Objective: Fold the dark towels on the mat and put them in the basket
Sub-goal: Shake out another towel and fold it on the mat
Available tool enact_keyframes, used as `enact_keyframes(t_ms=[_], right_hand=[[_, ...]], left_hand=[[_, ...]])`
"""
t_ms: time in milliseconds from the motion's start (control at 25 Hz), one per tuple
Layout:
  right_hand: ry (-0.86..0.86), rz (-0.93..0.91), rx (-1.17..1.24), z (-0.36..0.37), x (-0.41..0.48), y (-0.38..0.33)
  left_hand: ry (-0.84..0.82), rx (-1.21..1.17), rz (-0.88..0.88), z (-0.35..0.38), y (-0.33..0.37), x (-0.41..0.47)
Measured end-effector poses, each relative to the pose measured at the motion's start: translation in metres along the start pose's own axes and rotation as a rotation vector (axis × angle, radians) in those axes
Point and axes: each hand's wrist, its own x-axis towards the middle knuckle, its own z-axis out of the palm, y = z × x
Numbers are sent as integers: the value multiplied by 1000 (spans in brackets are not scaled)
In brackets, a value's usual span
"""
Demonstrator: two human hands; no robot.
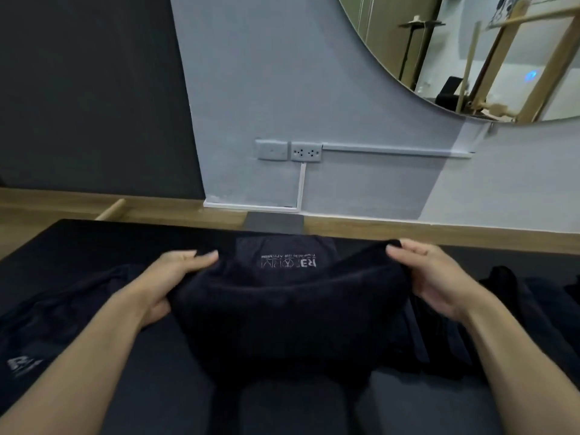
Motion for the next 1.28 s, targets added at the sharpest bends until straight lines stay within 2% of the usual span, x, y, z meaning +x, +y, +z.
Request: enact_keyframes(t_ms=[40, 120, 200, 320, 440, 520, 720, 880, 1080, 1280], right_hand=[[-35, 63, -36, -3, -1, 19], [-29, 131, -72, -6, 8, 51], [42, 158, -98, -7, 33, 68], [171, 114, -213, -11, 92, 79], [318, 38, -356, -17, 164, 86], [387, 37, -400, -22, 207, 97], [516, 67, -415, -31, 285, 141], [659, 136, -356, -34, 322, 189], [849, 177, -546, -21, 334, 212], [702, 190, -573, -23, 306, 201]], left_hand=[[-8, 71, -85, -6, -21, 3], [70, 114, -131, -15, -52, 16], [212, 94, -96, -21, -62, 42], [276, 153, -14, -26, -57, 104], [437, 223, 123, -20, -39, 173], [504, 196, 146, -10, -32, 216], [506, -194, 76, 7, -51, 291], [539, -106, 62, -1, -90, 330], [672, 360, 139, -6, -97, 350], [514, 266, 221, -11, -101, 320]])
